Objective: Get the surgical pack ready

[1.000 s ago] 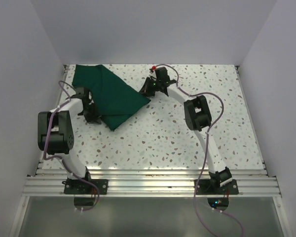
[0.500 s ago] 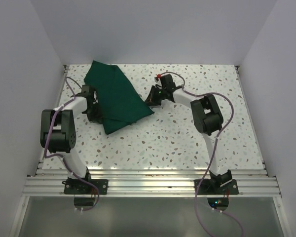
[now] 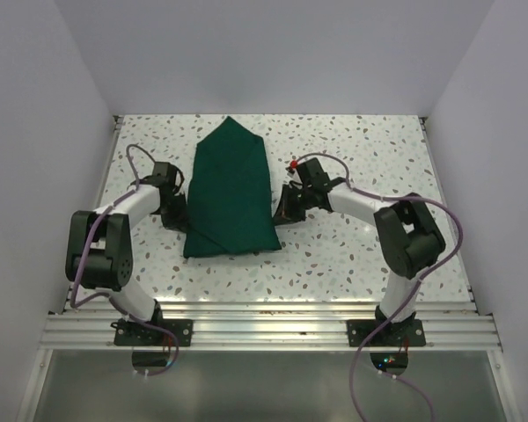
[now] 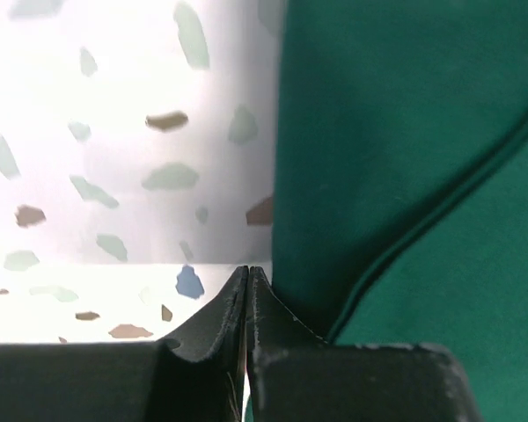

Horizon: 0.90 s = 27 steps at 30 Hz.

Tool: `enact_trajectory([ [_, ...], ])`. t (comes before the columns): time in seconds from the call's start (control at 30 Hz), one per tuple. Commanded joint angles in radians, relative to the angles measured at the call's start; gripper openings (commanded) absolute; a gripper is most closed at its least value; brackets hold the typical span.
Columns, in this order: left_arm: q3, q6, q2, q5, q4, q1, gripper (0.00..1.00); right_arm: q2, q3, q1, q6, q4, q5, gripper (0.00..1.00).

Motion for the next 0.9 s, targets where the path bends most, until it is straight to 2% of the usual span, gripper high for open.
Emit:
enact_trajectory([
  [0.0,-0.023,-0.008,-0.059,0.101,0.039,-0.037,0.06,-0.141,-0.058,0.051,-0.007,0.012,-0.095,0.0],
  [0.13,-0.025,0.004,-0.134,0.035,-0.008,-0.003,0.27,-0.181,-0.037,0.025,-0.095,-0.153,-0.013,0.0],
  [0.33,0.013,0.057,-0.188,-0.025,-0.083,0.054,0.42,-0.202,-0.015,-0.093,-0.184,-0.287,0.014,0.08],
  [0.47,0.041,0.077,-0.224,0.001,-0.104,0.066,0.45,-0.216,0.008,-0.122,-0.279,-0.352,-0.019,0.16],
  [0.5,0.046,0.086,-0.235,0.045,-0.104,0.066,0.44,-0.222,0.008,-0.122,-0.291,-0.355,-0.039,0.17],
  [0.63,0.04,0.09,-0.318,0.214,-0.041,0.066,0.35,-0.251,-0.018,-0.118,-0.273,-0.291,-0.27,0.18],
  [0.7,0.027,0.078,-0.336,0.301,-0.016,0.066,0.27,-0.274,-0.036,-0.11,-0.247,-0.257,-0.314,0.18],
  [0.77,0.001,0.069,-0.344,0.332,0.016,0.066,0.25,-0.281,-0.036,-0.091,-0.245,-0.252,-0.323,0.17],
  [0.87,-0.032,0.052,-0.335,0.369,0.053,0.066,0.45,-0.273,-0.035,-0.07,-0.23,-0.254,-0.315,0.18],
])
